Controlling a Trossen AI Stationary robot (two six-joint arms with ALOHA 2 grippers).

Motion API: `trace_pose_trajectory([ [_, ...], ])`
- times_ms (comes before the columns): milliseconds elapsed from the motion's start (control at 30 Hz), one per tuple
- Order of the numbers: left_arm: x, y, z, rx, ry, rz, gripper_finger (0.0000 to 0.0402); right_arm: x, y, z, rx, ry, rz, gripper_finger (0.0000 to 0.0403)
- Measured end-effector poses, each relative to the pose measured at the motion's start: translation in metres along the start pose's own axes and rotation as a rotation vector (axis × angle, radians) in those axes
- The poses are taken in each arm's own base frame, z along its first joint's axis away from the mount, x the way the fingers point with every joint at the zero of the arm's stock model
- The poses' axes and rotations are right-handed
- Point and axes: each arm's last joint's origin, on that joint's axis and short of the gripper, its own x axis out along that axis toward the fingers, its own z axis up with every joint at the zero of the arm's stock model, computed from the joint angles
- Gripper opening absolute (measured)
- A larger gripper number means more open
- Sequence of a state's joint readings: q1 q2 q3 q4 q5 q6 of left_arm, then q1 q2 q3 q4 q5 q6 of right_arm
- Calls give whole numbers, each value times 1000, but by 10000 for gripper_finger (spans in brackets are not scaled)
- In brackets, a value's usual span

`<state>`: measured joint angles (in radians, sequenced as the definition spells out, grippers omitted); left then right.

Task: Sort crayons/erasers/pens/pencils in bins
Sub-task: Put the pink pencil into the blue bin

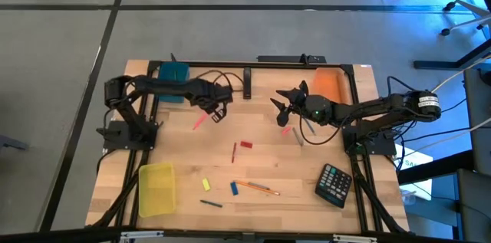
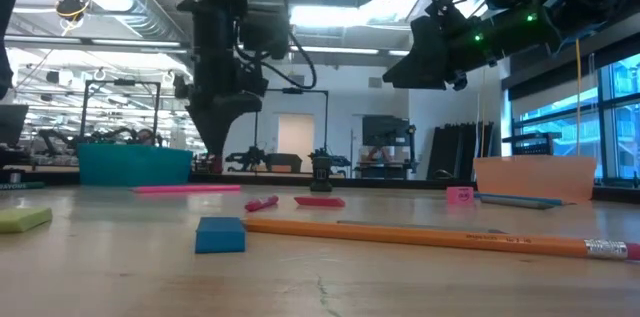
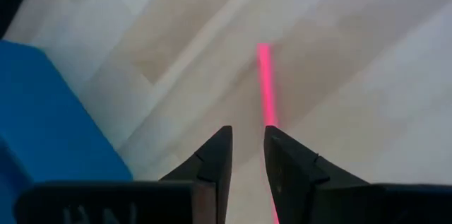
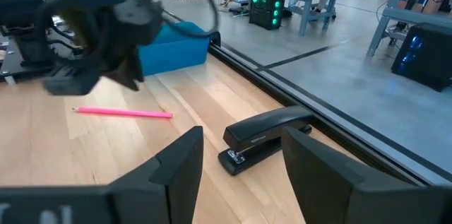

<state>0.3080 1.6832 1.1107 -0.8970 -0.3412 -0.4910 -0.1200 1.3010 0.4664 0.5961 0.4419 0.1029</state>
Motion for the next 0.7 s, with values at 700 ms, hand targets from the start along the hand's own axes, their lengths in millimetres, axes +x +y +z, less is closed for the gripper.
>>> trace_pose_trajectory([
  [700, 34, -1, 15, 58, 54, -78, 134, 0, 0, -2, -10, 18, 14, 196],
])
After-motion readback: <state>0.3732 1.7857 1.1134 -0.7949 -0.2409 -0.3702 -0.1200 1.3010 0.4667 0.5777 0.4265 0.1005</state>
